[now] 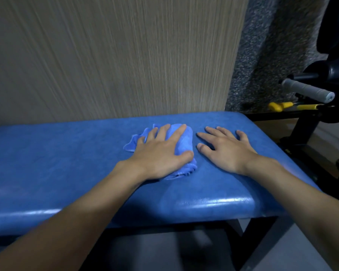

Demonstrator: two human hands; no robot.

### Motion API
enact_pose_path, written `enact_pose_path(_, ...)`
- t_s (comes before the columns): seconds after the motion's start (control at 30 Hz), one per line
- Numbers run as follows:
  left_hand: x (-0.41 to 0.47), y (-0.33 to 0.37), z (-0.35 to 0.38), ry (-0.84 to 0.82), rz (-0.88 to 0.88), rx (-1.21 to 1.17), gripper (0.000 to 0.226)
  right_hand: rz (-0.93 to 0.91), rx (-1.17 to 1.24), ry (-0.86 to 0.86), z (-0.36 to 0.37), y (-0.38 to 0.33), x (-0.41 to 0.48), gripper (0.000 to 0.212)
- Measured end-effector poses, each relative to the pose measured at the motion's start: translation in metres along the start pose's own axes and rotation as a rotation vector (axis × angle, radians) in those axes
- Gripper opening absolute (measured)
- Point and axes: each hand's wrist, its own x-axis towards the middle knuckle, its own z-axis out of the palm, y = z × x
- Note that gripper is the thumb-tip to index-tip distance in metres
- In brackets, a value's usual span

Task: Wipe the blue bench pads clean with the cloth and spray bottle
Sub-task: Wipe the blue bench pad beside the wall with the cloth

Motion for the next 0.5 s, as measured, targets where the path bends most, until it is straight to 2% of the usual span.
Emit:
enact_pose_path(0.13,-0.053,0.008,0.001,-0.009,0.041,0.036,0.086,-0.002,0.004,0.001,-0.002,-0.002,-0.004,0.055)
enact_pose_path(0.23,-0.07,0.006,0.003,-0.015,0.057,0.036,0.092,-0.02,-0.116,0.012,-0.005,-0.006,-0.008,0.053)
enact_pose_path(0.3,-0.064,0.003,0.002,-0.009,0.057,0.004,0.091,-0.049,-0.168,0.03,-0.01,-0.009,-0.008,0.05)
enact_pose_path(0.4,-0.038,-0.004,0.0,-0.019,0.044,-0.025,0.085,-0.047,-0.003,0.032,-0.014,-0.014,-0.001,0.048)
enact_pose_path(0.5,0.0,-0.017,-0.002,-0.005,0.024,-0.033,0.082,-0.05,-0.012,0.013,-0.004,-0.018,0.009,0.051)
